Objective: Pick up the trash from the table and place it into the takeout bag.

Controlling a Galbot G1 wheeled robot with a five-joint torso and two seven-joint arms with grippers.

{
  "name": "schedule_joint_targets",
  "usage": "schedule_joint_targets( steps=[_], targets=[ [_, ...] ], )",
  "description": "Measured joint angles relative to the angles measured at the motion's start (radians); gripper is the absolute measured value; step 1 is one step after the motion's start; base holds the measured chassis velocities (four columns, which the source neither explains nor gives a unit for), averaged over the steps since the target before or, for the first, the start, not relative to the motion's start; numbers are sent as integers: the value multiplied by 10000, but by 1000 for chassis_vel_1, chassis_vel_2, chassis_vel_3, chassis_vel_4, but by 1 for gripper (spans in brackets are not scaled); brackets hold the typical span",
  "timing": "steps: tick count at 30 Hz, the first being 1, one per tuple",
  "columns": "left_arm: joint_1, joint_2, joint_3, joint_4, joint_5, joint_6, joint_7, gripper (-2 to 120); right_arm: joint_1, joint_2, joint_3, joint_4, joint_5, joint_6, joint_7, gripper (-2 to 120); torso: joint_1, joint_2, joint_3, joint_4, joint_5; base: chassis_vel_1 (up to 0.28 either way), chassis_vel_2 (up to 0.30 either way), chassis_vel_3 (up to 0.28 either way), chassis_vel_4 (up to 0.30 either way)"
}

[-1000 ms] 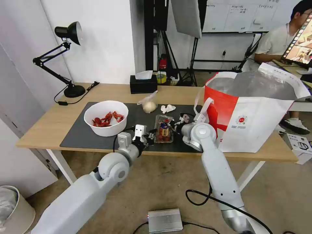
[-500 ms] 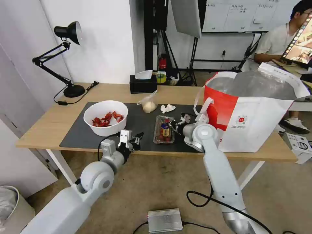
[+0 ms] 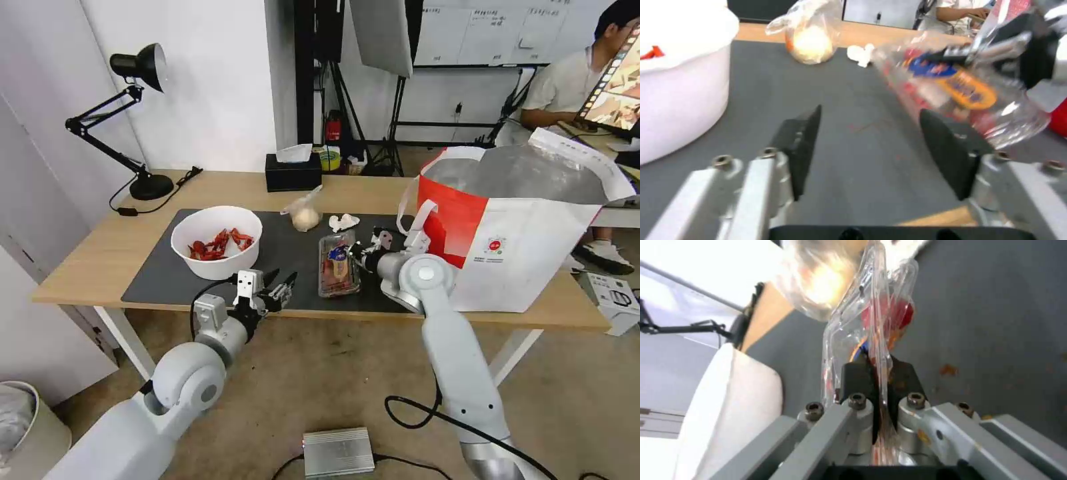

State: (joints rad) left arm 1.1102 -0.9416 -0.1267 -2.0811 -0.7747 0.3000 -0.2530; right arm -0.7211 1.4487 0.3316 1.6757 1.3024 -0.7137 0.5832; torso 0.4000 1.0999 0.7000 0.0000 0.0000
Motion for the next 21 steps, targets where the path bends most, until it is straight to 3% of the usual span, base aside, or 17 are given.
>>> schedule_joint_targets(
  steps=[10, 21],
  targets=[
    [530, -216, -163, -87, 340, -200, -3, 99, -282, -326, 6, 891, -355, 154, -422, 2, 0, 0, 0, 0, 1, 0, 0, 0, 0],
    [976, -203, -423, -360, 501, -203, -34, 100, -673, -769, 170, 2371, -432, 319, -702, 2, 0, 0, 0, -1, 0, 0, 0, 0, 0]
  ],
)
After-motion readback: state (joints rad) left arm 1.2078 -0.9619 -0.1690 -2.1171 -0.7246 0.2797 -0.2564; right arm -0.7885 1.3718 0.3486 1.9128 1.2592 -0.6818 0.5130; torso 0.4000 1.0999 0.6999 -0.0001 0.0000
